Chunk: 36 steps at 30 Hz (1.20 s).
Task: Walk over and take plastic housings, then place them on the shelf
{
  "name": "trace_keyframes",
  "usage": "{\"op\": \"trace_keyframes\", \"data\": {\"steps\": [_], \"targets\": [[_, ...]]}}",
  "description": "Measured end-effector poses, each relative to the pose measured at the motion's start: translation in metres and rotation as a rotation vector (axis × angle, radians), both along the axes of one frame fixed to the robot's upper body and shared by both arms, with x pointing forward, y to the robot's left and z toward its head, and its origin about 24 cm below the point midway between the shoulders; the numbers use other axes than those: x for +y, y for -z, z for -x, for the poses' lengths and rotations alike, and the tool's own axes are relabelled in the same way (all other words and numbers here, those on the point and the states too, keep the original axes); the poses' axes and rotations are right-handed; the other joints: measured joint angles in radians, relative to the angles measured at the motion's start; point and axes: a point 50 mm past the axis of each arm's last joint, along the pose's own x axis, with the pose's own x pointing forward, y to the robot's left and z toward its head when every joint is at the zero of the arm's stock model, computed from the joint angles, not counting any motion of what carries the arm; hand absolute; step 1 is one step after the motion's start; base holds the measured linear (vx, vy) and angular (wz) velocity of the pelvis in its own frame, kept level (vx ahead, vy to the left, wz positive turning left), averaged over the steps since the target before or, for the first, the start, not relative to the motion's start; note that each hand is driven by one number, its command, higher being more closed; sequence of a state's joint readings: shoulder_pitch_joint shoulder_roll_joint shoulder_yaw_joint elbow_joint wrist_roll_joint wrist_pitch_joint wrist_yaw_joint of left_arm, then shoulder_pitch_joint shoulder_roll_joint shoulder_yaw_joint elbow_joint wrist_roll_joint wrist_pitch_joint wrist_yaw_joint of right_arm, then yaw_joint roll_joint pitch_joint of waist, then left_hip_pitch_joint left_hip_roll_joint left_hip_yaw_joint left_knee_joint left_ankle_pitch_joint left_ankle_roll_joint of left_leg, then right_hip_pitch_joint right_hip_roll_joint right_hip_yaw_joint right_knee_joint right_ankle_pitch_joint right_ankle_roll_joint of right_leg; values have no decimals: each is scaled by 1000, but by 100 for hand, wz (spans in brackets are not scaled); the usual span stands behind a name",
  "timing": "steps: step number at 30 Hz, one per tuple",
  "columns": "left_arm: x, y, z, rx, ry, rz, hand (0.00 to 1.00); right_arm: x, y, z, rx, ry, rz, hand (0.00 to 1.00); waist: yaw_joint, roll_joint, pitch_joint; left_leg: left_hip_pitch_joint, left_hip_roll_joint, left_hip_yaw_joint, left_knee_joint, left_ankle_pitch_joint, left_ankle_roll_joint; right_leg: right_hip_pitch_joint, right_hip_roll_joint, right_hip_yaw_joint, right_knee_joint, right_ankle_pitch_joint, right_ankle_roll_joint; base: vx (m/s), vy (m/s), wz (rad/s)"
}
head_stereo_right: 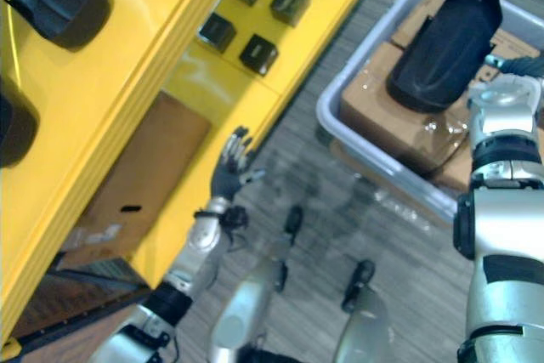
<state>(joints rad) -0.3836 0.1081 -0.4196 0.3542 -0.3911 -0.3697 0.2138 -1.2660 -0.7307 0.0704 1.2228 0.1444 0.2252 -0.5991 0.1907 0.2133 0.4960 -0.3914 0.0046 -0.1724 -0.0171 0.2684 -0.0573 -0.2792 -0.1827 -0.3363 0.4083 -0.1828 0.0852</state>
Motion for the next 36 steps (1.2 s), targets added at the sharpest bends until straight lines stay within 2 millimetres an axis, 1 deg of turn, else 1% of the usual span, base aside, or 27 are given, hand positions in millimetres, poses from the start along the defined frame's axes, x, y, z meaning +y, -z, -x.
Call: {"op": "trace_keyframes", "data": {"steps": [2, 5, 9, 14, 16, 18, 19, 20, 23, 24, 28, 31, 33, 36], "targets": [[-2, 0, 0, 2, 3, 5, 0, -1, 2, 0, 10, -6, -6, 0, 4, 0, 0, -5, -2, -9, 0, 0, -1, 0, -1, -10, 0, -1, -1, 40, -60, 12], [-4, 1, 1, 6, 10, 1, 0, 0, 4, 0, 26, -7, -12, 0, 20, 0, 0, -14, -4, -18, 2, 1, -1, -3, -2, -21, 2, -4, -2, 33, -65, 12], [-7, 5, 3, 17, 22, -5, 0, 0, 9, -1, 77, -9, -36, 0, 19, 0, 0, -26, -16, -37, 10, 1, -1, -2, -10, -35, 3, -8, 1, 24, -45, 12], [-8, 6, 4, 23, 23, 3, 0, -2, 21, 1, 167, 4, -84, 0, 34, 1, 0, -30, -17, -40, 11, 0, -1, -5, -11, -41, 2, -13, -1, -4, -62, 3], [-12, 6, 5, 28, 27, 17, 0, -4, 30, 3, 220, 11, -112, 0, 40, 1, -1, -31, -16, -41, 11, 0, -1, -6, -10, -42, 2, -15, -2, -6, -61, 1], [-16, 5, 6, 29, 37, 28, 0, -7, 46, 7, 286, 19, -152, 0, 44, 1, -1, -37, -17, -43, 11, 0, -1, -11, -10, -45, 2, -15, -3, 7, -61, 2], [-17, 5, 6, 29, 37, 29, 0, -7, 46, 7, 286, 20, -152, 0, 44, 2, -1, -42, -17, -43, 13, 0, -1, -16, -10, -45, 2, -15, -3, 8, -56, -1], [-17, 5, 6, 29, 39, 30, 0, -7, 42, 7, 275, 19, -148, 0, 43, 3, -2, -51, -17, -43, 18, 0, -1, -22, -10, -45, 3, -15, -2, 12, -55, 1], [-18, 5, 6, 32, 37, 33, 0, -8, 43, 8, 288, 18, -160, 0, 47, 3, -2, -53, -17, -44, 22, -1, -1, -21, -10, -46, 3, -15, -2, 11, -59, 2], [-18, 5, 6, 33, 33, 37, 0, -8, 43, 8, 290, 14, -163, 100, 47, 3, -2, -53, -17, -44, 23, -2, -2, -22, -10, -47, 3, -15, -3, 2, -70, 0], [-23, 7, 6, 47, 37, 46, 0, -14, 45, 11, 306, 18, -166, 100, 50, 7, -5, -55, -19, -45, 26, -11, -6, -22, -12, -48, 7, -18, -3, -7, -48, 1], [-26, 7, 5, 50, 42, 52, 0, -34, 45, 25, 340, 46, -146, 100, 64, 26, -18, -58, -27, -51, 26, -11, -6, -28, -23, -53, 24, -31, -3, -1, -41, 7], [-24, 7, 3, 53, 35, 47, 0, -44, 41, 31, 323, 49, -164, 100, 66, 37, -26, -63, -30, -54, 26, -7, -3, -35, -28, -55, 34, -34, 1, 8, -46, 6], [-24, 8, 2, 57, 32, 45, 0, -49, 40, 35, 317, 52, -173, 100, 64, 40, -28, -62, -31, -56, 26, -7, -3, -34, -29, -58, 41, -40, 2, 23, -58, 5]]}}
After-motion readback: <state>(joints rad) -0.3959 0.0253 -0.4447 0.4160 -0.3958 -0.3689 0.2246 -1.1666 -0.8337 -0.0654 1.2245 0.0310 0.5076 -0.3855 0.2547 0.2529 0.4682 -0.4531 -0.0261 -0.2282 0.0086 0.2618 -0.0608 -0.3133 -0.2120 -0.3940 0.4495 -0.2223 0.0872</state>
